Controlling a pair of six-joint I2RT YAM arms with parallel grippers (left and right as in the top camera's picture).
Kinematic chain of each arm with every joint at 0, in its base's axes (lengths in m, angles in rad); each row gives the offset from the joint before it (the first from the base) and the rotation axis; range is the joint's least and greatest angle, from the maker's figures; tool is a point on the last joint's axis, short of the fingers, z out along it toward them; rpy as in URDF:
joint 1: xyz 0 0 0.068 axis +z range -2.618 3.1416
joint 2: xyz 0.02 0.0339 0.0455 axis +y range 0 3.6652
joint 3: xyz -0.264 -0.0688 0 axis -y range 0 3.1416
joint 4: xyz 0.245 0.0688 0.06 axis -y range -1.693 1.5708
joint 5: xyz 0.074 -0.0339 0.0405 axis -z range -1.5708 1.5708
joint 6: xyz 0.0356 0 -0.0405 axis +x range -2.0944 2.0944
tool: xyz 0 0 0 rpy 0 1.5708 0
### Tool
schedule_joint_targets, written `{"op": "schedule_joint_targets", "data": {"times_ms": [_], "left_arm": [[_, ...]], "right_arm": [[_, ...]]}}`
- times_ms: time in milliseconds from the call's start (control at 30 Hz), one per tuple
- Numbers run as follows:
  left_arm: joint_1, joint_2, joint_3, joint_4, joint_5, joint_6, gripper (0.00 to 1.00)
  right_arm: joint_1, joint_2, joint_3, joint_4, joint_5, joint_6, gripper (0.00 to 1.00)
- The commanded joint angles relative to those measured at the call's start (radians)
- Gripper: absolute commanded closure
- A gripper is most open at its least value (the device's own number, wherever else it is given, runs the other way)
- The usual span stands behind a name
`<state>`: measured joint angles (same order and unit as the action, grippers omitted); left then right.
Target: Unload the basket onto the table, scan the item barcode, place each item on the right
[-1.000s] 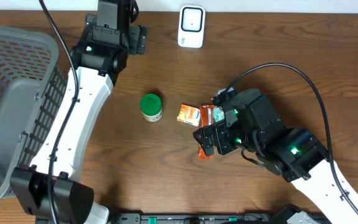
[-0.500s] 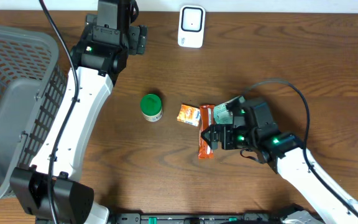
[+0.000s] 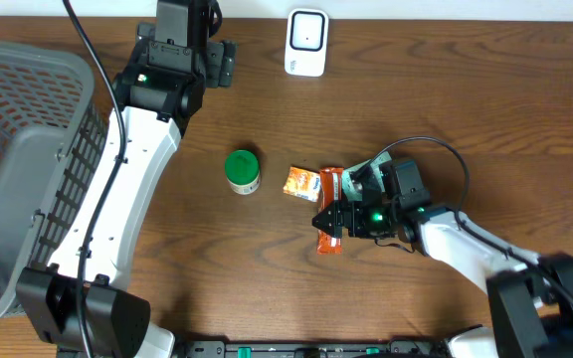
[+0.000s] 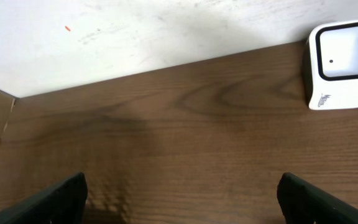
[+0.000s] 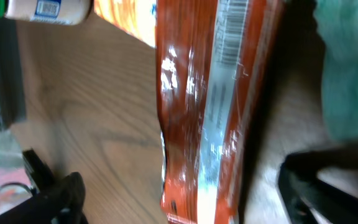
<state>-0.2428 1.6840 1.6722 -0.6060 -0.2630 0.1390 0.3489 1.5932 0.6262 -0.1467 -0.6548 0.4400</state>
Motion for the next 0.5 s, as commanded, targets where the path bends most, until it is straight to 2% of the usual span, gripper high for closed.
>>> {"op": "schedule_joint_targets", "data": {"times_ms": [0, 167, 200, 333, 400, 467], "left_arm": [[0.005, -0.012, 0.0, -0.003, 0.002, 0.006, 0.02], [0.005, -0.012, 0.0, -0.003, 0.002, 0.006, 0.02], [0.005, -0.012, 0.0, -0.003, 0.002, 0.006, 0.02], [0.005, -0.012, 0.0, -0.003, 0.002, 0.006, 0.02], [0.005, -0.012, 0.0, -0.003, 0.002, 0.006, 0.02], [0.005, -0.012, 0.0, -0.003, 0.002, 0.006, 0.02]], "right_arm": [[-0.006, 0.124, -0.032, -0.002, 0.051, -0.031, 0.23], [-0.006, 0.147, -0.032, -0.023, 0.124, -0.038, 0.6], [-0.008, 0.146, -0.032, -0.03, 0.138, -0.038, 0.65], [-0.009, 0.146, -0.032, -0.05, 0.156, -0.045, 0.7], [-0.009, 0.146, -0.032, -0.049, 0.16, -0.053, 0.82], [-0.009, 0.146, -0.031, -0.049, 0.179, -0.053, 0.99]]}}
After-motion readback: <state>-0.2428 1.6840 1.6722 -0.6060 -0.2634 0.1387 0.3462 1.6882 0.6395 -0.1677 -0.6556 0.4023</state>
